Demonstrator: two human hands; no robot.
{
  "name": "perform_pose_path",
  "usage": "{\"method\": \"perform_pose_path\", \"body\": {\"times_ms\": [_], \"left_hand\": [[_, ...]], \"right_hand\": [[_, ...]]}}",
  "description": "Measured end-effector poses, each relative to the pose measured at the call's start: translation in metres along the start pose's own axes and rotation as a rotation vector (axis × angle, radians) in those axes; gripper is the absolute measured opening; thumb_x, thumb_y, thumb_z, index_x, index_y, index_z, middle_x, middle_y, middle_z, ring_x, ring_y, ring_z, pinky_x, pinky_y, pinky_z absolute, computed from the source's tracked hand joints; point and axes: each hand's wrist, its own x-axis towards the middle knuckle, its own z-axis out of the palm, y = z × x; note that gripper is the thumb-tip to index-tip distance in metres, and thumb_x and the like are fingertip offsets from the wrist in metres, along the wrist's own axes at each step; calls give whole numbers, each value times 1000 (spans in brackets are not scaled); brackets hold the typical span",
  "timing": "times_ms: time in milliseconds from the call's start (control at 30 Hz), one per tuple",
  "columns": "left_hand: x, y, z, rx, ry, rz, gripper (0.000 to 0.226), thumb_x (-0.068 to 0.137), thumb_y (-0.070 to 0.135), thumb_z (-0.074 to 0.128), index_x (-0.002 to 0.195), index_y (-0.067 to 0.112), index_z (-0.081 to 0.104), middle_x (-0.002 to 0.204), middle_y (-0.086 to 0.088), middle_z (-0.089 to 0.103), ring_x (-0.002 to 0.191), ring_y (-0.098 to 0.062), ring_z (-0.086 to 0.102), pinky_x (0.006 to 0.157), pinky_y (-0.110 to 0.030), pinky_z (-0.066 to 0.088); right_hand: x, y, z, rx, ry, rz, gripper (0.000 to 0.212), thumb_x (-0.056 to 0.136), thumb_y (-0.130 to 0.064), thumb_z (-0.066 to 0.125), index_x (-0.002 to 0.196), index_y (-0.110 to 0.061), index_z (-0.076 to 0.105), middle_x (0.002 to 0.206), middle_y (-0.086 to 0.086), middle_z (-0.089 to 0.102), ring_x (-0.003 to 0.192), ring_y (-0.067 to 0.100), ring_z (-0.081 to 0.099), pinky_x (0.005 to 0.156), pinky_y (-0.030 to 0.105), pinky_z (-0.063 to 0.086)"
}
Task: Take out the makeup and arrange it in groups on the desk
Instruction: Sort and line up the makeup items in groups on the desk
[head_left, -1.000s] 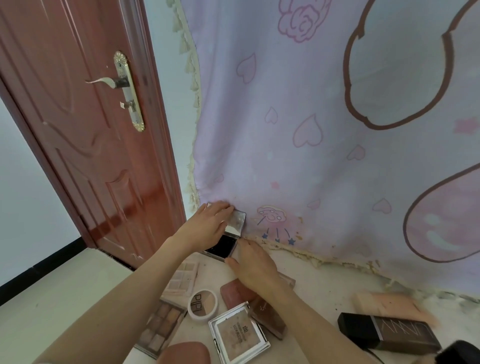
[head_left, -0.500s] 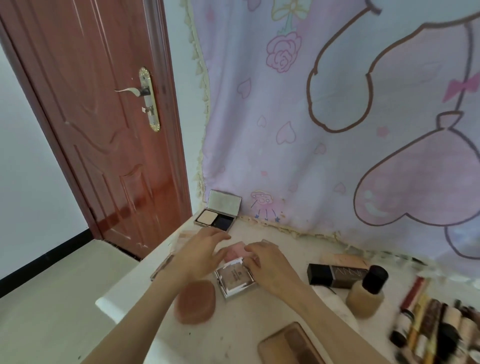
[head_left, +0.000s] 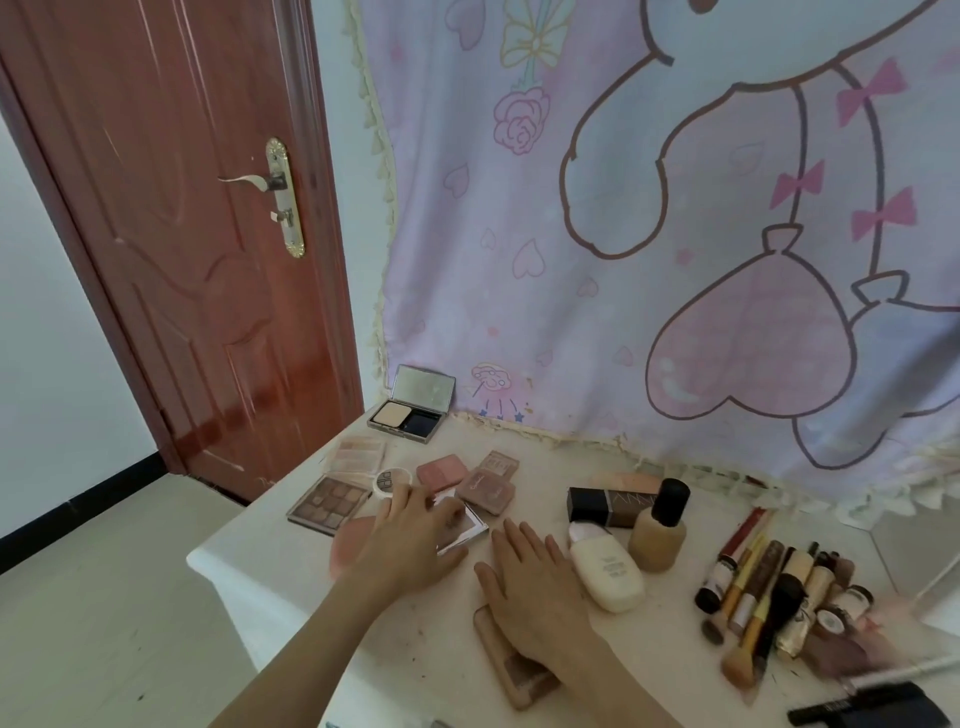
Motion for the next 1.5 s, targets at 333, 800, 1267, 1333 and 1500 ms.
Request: {"method": "perform_pose_path", "body": {"times_ms": [333, 800, 1267, 1333, 1500], "left_hand": [[-18, 8, -22, -736, 208, -121, 43, 72, 46, 68, 108, 35, 48, 101, 5, 57, 94, -12, 53, 75, -17, 42], [-40, 19, -56, -2041, 74, -162, 29, 85, 12, 56, 113, 20, 57, 98, -7, 71, 85, -17, 68, 70, -27, 56], [-47, 22, -64, -648, 137, -110, 57, 71, 56, 68, 121, 44, 44, 126, 15, 47, 113, -2, 45, 96, -24, 39], [-46, 24, -61, -322, 171, -54, 80, 70, 66, 62, 138, 35, 33, 132, 16, 39, 124, -7, 34, 104, -32, 29], [-49, 26, -75, -430, 179, 13, 86, 64, 68, 55, 136, 22, 41, 116, 12, 49, 106, -8, 45, 93, -22, 34]], "right_hand": [[-2, -2, -6, 19, -38, 18, 56, 98, -42, 9, 148, -19, 19, 158, -1, 10, 145, 13, 5, 117, 34, -1], [-4, -13, -55, 1426, 8, 284, 30, 93, -24, 56, 104, 2, 66, 84, 13, 70, 75, 21, 65, 67, 24, 50], [-20, -10, -91, 1754, -7, 419, 16, 85, 3, 61, 100, 7, 61, 93, 21, 69, 77, 22, 67, 69, 26, 58], [-22, -13, -92, 1709, 2, 373, 15, 84, 3, 62, 99, 4, 62, 97, 21, 69, 80, 23, 67, 73, 26, 57], [-26, -12, -98, 1687, -55, 250, 16, 84, -15, 65, 90, 0, 65, 80, 15, 70, 70, 20, 65, 64, 24, 53]]}}
